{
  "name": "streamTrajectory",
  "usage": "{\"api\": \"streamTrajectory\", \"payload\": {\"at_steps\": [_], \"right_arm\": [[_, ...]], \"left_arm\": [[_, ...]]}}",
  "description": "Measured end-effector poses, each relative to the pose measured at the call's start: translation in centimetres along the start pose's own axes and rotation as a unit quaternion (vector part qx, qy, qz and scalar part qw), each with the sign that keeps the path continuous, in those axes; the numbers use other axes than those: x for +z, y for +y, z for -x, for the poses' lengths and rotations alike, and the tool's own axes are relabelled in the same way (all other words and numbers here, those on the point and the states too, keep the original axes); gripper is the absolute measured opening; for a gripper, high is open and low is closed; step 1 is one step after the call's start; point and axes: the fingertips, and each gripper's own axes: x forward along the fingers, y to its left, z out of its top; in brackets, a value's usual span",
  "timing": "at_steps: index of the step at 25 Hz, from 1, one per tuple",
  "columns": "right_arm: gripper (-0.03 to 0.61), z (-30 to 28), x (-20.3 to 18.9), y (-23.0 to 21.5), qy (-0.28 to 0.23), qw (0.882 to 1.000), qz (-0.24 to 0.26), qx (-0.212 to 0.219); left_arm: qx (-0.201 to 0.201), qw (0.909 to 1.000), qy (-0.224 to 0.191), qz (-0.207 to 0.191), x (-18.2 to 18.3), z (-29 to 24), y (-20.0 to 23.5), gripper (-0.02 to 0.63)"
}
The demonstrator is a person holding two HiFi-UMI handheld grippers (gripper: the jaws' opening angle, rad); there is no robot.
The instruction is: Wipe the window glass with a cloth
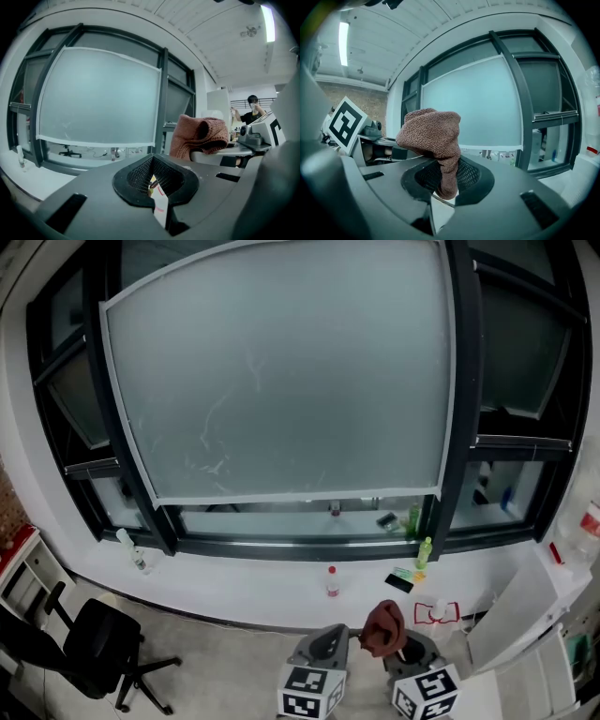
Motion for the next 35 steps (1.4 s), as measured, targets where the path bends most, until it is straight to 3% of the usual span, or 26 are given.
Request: {"api": "streamTrajectory", "payload": {"at_steps": [20,29,35], "right_arm": [[0.048,-30.2,8.5,-10.8,-0.02,0.999,0.001,-0.027],[0.048,-39.5,10.3,-14.2,-0.026,0.999,-0.008,-0.037],[0.048,-42.8,11.9,-16.3,-0.019,0.999,0.004,-0.041]], "left_arm": [[-0.018,0.9997,0.012,-0.012,8.6,-23.0,21.6,0.005],[-0.026,0.9995,0.013,-0.015,10.7,-30.2,28.2,0.005],[-0.03,0.9991,0.008,-0.029,12.5,-33.3,29.8,0.005]]}}
